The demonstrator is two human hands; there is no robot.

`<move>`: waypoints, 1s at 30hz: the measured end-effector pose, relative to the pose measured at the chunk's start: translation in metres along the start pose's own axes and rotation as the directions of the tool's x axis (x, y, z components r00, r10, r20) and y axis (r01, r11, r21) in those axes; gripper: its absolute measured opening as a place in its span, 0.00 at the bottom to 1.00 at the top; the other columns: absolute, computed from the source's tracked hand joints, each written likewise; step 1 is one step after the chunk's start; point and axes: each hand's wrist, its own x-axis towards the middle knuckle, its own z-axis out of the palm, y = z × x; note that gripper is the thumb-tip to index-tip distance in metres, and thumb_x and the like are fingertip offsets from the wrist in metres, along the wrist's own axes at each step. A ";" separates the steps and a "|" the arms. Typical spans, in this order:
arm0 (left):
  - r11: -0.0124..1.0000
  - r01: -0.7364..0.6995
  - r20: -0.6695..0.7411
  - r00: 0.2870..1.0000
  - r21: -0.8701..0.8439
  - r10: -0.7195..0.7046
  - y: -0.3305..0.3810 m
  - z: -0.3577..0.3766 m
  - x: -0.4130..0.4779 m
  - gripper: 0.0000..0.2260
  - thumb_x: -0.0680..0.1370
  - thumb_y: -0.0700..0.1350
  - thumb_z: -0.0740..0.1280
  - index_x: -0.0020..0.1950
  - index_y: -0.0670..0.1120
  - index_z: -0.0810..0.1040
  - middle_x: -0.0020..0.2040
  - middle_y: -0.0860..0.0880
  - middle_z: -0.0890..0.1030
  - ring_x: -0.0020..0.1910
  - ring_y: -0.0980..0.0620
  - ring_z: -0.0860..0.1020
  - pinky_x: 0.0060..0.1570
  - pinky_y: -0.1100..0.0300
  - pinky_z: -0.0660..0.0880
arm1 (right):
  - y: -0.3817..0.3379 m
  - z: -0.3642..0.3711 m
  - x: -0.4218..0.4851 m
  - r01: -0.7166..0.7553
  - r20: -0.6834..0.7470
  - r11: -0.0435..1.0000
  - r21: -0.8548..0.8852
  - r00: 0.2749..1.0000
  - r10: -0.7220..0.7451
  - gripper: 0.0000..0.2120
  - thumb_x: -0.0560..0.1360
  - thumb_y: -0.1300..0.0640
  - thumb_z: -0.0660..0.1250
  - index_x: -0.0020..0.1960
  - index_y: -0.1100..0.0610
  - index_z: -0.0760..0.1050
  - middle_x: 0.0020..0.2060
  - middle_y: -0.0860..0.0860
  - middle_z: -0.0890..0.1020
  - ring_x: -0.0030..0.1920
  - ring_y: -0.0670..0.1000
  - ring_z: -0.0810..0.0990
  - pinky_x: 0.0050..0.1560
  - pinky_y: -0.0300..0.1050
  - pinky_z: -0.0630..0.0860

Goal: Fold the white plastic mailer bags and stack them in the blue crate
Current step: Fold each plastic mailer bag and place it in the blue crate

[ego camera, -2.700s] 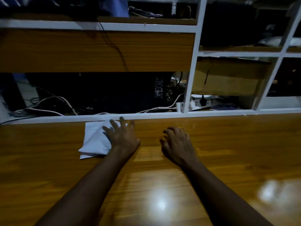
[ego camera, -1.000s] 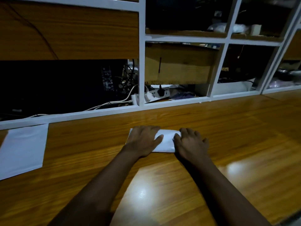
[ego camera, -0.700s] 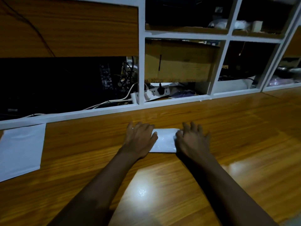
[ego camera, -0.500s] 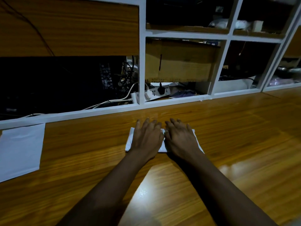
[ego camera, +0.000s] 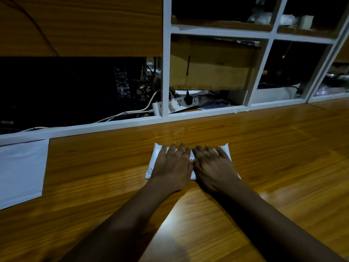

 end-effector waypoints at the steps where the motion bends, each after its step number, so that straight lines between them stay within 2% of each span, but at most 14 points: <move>1: 1.000 0.008 0.012 1.000 -0.027 -0.008 -0.003 0.003 0.009 0.26 0.84 0.55 0.43 0.80 0.46 0.56 0.80 0.46 0.56 0.78 0.44 0.55 0.75 0.45 0.50 | 0.000 -0.004 0.006 0.005 0.037 1.000 0.001 0.999 -0.005 0.36 0.78 0.44 0.38 0.73 0.61 0.69 0.71 0.60 0.72 0.70 0.62 0.72 0.70 0.63 0.63; 2: 0.999 0.001 0.018 1.000 -0.049 0.000 -0.007 0.008 0.022 0.24 0.85 0.53 0.46 0.79 0.46 0.58 0.80 0.45 0.57 0.77 0.43 0.58 0.73 0.45 0.54 | 0.002 -0.007 0.015 0.008 0.072 1.000 0.003 0.997 -0.008 0.37 0.76 0.43 0.36 0.76 0.60 0.64 0.75 0.59 0.67 0.74 0.61 0.66 0.72 0.62 0.59; 4: 0.998 -0.018 0.046 0.999 -0.067 0.021 -0.017 0.016 0.045 0.28 0.82 0.54 0.40 0.74 0.44 0.66 0.77 0.41 0.63 0.73 0.40 0.63 0.68 0.44 0.64 | 0.010 -0.004 0.039 -0.004 0.155 1.000 -0.019 0.988 0.007 0.31 0.79 0.44 0.45 0.78 0.57 0.60 0.77 0.56 0.62 0.76 0.59 0.62 0.72 0.61 0.59; 5: 0.997 -0.037 0.045 0.998 -0.072 0.040 -0.021 0.022 0.056 0.34 0.79 0.55 0.35 0.71 0.42 0.70 0.74 0.39 0.67 0.70 0.38 0.66 0.64 0.44 0.67 | 0.013 -0.001 0.048 -0.002 0.177 0.999 -0.036 0.984 0.008 0.27 0.81 0.46 0.51 0.76 0.57 0.62 0.76 0.55 0.64 0.75 0.59 0.63 0.71 0.61 0.63; 7: 0.997 -0.049 0.020 0.999 -0.058 0.051 -0.028 0.033 0.071 0.41 0.74 0.55 0.29 0.64 0.39 0.74 0.68 0.37 0.72 0.66 0.37 0.69 0.59 0.43 0.70 | 0.017 0.002 0.061 -0.004 0.159 0.995 -0.104 0.987 0.021 0.22 0.81 0.48 0.56 0.72 0.56 0.67 0.72 0.56 0.69 0.71 0.60 0.68 0.65 0.61 0.70; 10: 0.999 0.003 -0.018 1.000 -0.032 -0.004 -0.023 0.021 0.062 0.38 0.75 0.55 0.31 0.70 0.42 0.70 0.73 0.39 0.68 0.70 0.38 0.67 0.62 0.44 0.67 | 0.014 0.003 0.061 -0.057 0.145 0.996 -0.069 0.987 0.066 0.22 0.83 0.49 0.53 0.72 0.58 0.66 0.73 0.57 0.69 0.71 0.62 0.68 0.67 0.61 0.68; 13: 1.000 0.010 -0.012 1.000 -0.028 -0.010 -0.012 0.014 0.036 0.27 0.82 0.53 0.41 0.77 0.45 0.63 0.78 0.41 0.61 0.75 0.39 0.61 0.69 0.43 0.60 | 0.008 0.002 0.041 -0.077 0.098 0.997 -0.020 0.992 0.078 0.25 0.83 0.49 0.47 0.76 0.59 0.63 0.75 0.58 0.66 0.74 0.61 0.65 0.71 0.61 0.61; 15: 0.998 0.023 -0.033 0.999 -0.060 -0.025 -0.008 0.015 0.020 0.23 0.85 0.52 0.48 0.78 0.46 0.59 0.79 0.43 0.60 0.76 0.41 0.60 0.72 0.44 0.56 | 0.003 0.008 0.019 -0.021 -0.012 1.000 0.001 1.000 0.021 0.29 0.82 0.48 0.44 0.72 0.63 0.70 0.71 0.62 0.72 0.69 0.65 0.72 0.68 0.64 0.65; 18: 0.998 0.026 -0.042 0.999 -0.060 -0.028 -0.006 0.013 0.010 0.23 0.85 0.52 0.48 0.80 0.47 0.57 0.79 0.45 0.59 0.77 0.43 0.60 0.75 0.45 0.55 | 0.003 0.015 0.007 -0.025 -0.010 1.000 0.011 1.000 0.025 0.29 0.81 0.49 0.47 0.64 0.66 0.78 0.60 0.64 0.80 0.58 0.67 0.80 0.59 0.67 0.73; 19: 0.998 0.029 -0.042 0.999 -0.053 -0.031 -0.006 0.014 0.013 0.23 0.85 0.53 0.48 0.80 0.48 0.56 0.79 0.45 0.59 0.77 0.43 0.60 0.74 0.45 0.56 | 0.003 0.015 0.009 -0.026 0.001 1.000 0.007 1.000 0.026 0.29 0.81 0.49 0.47 0.63 0.66 0.78 0.60 0.64 0.80 0.58 0.68 0.80 0.58 0.67 0.74; 22: 0.998 0.037 -0.020 0.999 -0.060 -0.039 -0.006 0.015 0.019 0.23 0.85 0.53 0.49 0.80 0.50 0.55 0.79 0.46 0.59 0.76 0.44 0.60 0.73 0.44 0.58 | 0.004 0.011 0.017 -0.024 0.054 0.999 0.026 0.998 0.023 0.33 0.80 0.47 0.40 0.69 0.64 0.73 0.66 0.63 0.76 0.65 0.67 0.76 0.64 0.66 0.68; 26: 0.994 0.047 -0.008 0.999 -0.098 -0.048 -0.006 0.016 0.014 0.22 0.85 0.53 0.49 0.80 0.53 0.55 0.79 0.47 0.59 0.77 0.44 0.59 0.73 0.42 0.58 | 0.002 0.015 0.010 -0.035 0.018 0.999 0.037 0.999 0.034 0.30 0.81 0.48 0.45 0.65 0.66 0.76 0.62 0.64 0.80 0.60 0.67 0.79 0.60 0.66 0.73; 28: 0.994 0.057 -0.003 0.998 -0.095 -0.058 -0.007 0.014 0.017 0.22 0.85 0.53 0.49 0.80 0.53 0.56 0.79 0.47 0.60 0.76 0.44 0.60 0.72 0.42 0.58 | 0.003 0.010 0.017 -0.023 0.002 0.999 0.043 1.000 0.023 0.33 0.80 0.46 0.40 0.72 0.64 0.70 0.69 0.62 0.73 0.68 0.65 0.74 0.67 0.65 0.67; 30: 0.994 0.064 0.001 0.998 -0.092 -0.064 -0.007 0.011 0.022 0.22 0.85 0.52 0.49 0.80 0.52 0.56 0.79 0.46 0.60 0.76 0.43 0.60 0.71 0.42 0.60 | 0.005 0.008 0.027 -0.060 0.058 0.998 0.035 0.997 0.057 0.30 0.82 0.47 0.40 0.79 0.59 0.58 0.78 0.58 0.61 0.76 0.60 0.62 0.74 0.61 0.58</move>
